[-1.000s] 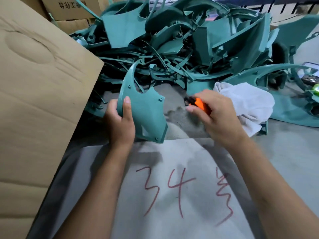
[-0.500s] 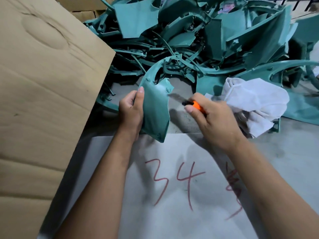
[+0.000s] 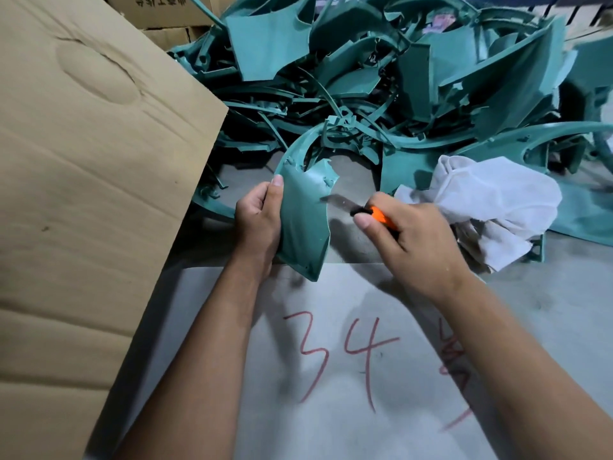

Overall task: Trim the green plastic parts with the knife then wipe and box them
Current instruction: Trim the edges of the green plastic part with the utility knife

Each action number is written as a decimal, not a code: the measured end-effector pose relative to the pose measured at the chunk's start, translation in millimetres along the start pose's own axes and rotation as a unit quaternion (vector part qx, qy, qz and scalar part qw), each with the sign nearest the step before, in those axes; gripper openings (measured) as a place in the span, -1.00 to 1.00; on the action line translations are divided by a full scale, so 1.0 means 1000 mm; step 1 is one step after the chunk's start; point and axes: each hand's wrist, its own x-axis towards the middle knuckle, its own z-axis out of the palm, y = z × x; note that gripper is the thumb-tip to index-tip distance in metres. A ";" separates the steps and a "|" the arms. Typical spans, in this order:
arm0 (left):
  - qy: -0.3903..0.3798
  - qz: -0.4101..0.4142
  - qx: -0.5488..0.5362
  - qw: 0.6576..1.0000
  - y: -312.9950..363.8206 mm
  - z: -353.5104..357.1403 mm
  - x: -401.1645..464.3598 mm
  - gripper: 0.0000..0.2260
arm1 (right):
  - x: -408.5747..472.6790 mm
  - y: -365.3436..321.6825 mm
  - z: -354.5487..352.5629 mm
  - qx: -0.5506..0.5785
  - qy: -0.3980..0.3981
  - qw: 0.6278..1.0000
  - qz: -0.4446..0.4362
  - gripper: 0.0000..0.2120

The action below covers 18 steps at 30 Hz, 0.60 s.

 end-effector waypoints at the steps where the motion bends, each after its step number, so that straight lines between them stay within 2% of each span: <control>1: 0.001 -0.003 -0.002 1.000 0.000 0.000 0.000 -0.48 | 0.000 0.002 -0.001 -0.023 0.026 0.999 0.017 -0.61; 3: 0.006 -0.004 -0.005 1.000 0.000 -0.001 0.000 -0.48 | 0.001 0.005 -0.002 -0.042 0.078 0.995 0.053 -0.61; 5: 0.007 -0.002 -0.002 1.000 0.001 0.001 -0.001 -0.49 | 0.002 0.007 -0.004 -0.006 0.091 0.995 0.038 -0.61; 8: 0.009 -0.001 0.000 1.000 0.003 0.002 -0.002 -0.54 | 0.000 0.002 -0.001 0.063 0.022 0.996 -0.050 -0.64; 10: 0.005 0.006 -0.001 1.000 0.004 0.001 -0.003 -0.51 | 0.001 -0.004 0.005 0.049 -0.013 0.997 -0.065 -0.64; 12: -0.003 0.003 -0.003 1.000 0.004 -0.002 -0.004 -0.48 | 0.004 -0.005 0.009 0.013 0.008 0.999 -0.043 -0.61; 16: -0.018 0.008 -0.013 1.000 0.010 -0.005 -0.007 -0.36 | 0.008 0.002 0.005 -0.067 0.131 0.987 0.061 -0.62; 18: -0.001 0.033 0.003 0.999 0.015 -0.005 -0.009 -0.37 | 0.007 0.005 0.003 -0.052 0.166 0.978 0.114 -0.62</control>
